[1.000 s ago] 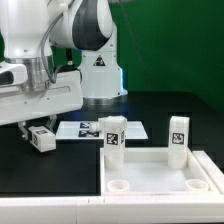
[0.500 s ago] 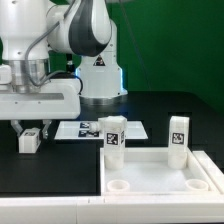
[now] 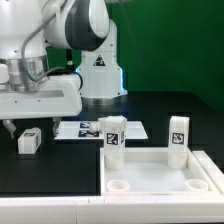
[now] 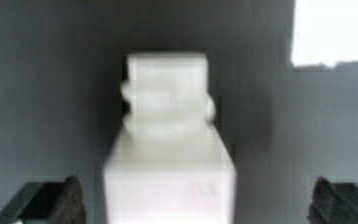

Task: Assemble square table

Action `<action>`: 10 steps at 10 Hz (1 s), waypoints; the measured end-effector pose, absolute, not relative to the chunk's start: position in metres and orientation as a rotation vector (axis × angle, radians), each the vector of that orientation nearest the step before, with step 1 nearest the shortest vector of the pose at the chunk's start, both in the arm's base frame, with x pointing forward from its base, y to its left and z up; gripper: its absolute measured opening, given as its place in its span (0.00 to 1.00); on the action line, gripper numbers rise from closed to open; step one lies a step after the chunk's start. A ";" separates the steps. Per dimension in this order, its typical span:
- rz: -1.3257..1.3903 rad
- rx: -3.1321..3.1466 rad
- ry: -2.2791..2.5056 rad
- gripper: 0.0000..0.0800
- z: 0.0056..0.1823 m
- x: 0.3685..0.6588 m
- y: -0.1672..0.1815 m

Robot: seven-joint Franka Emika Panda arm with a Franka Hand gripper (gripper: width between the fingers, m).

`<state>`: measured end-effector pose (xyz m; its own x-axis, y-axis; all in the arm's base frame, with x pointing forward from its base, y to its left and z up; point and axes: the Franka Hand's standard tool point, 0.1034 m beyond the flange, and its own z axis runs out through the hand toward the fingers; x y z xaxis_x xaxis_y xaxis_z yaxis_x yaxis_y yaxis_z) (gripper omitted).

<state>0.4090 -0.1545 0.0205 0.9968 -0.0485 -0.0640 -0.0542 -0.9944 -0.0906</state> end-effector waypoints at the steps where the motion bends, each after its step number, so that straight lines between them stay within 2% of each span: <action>1: 0.225 -3.001 0.047 0.81 0.030 0.418 -0.154; 3: 0.403 -2.941 0.009 0.81 0.038 0.428 -0.151; 5: 0.593 -2.862 0.026 0.81 0.036 0.422 -0.140; 7: 0.835 -2.739 0.299 0.81 0.032 0.407 -0.130; 10: 1.120 -2.598 0.229 0.81 0.037 0.396 -0.126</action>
Offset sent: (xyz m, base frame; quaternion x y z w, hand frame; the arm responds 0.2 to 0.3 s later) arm -0.0040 -0.0021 0.0041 -0.0116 -0.2168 0.0070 0.9761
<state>0.3963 -0.1258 0.0370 0.6828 -0.0264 -0.7301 -0.2619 -0.9418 -0.2109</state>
